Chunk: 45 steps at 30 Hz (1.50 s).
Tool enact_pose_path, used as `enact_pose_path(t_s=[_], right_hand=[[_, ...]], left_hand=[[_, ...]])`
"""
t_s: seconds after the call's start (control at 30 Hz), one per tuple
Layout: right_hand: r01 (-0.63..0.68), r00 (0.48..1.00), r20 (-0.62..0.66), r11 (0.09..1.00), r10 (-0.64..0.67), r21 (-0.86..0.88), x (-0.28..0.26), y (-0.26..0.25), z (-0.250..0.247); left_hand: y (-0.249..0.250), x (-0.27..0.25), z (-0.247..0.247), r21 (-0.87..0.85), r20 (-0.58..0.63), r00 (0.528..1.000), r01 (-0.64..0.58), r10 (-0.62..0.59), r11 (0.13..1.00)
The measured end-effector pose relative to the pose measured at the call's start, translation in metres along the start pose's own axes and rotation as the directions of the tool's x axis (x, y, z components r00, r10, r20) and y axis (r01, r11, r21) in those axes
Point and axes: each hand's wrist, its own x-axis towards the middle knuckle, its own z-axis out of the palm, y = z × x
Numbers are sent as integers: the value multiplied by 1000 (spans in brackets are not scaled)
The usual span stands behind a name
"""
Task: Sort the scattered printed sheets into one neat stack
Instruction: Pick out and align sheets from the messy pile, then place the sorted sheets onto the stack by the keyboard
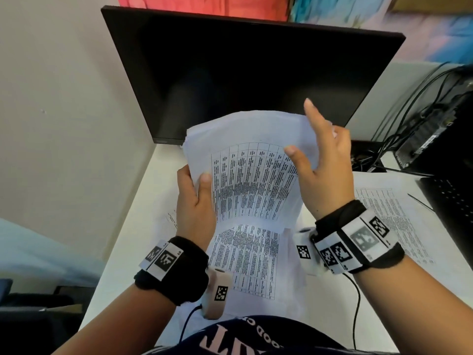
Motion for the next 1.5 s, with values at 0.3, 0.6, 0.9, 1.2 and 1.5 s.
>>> enact_pose_path(t_s=[0.3, 0.6, 0.9, 1.2, 1.5], right_hand=[[-134, 984, -90, 972, 154, 192, -2, 8, 6], [-517, 854, 171, 764, 492, 385, -30, 50, 25], [-563, 822, 170, 729, 543, 389, -37, 67, 17], [-615, 788, 195, 736, 584, 282, -48, 96, -27], [-766, 636, 283, 633, 718, 114, -71, 143, -70]], left_hand=[[-21, 6, 1, 2, 66, 997, 29, -29, 1000], [-34, 10, 7, 46, 125, 987, 96, -101, 994], [-23, 7, 24, 62, 129, 984, 113, -120, 992], [-20, -5, 65, 102, 174, 965, 181, -197, 978], [-21, -18, 113, 189, 213, 950, 189, -228, 964]])
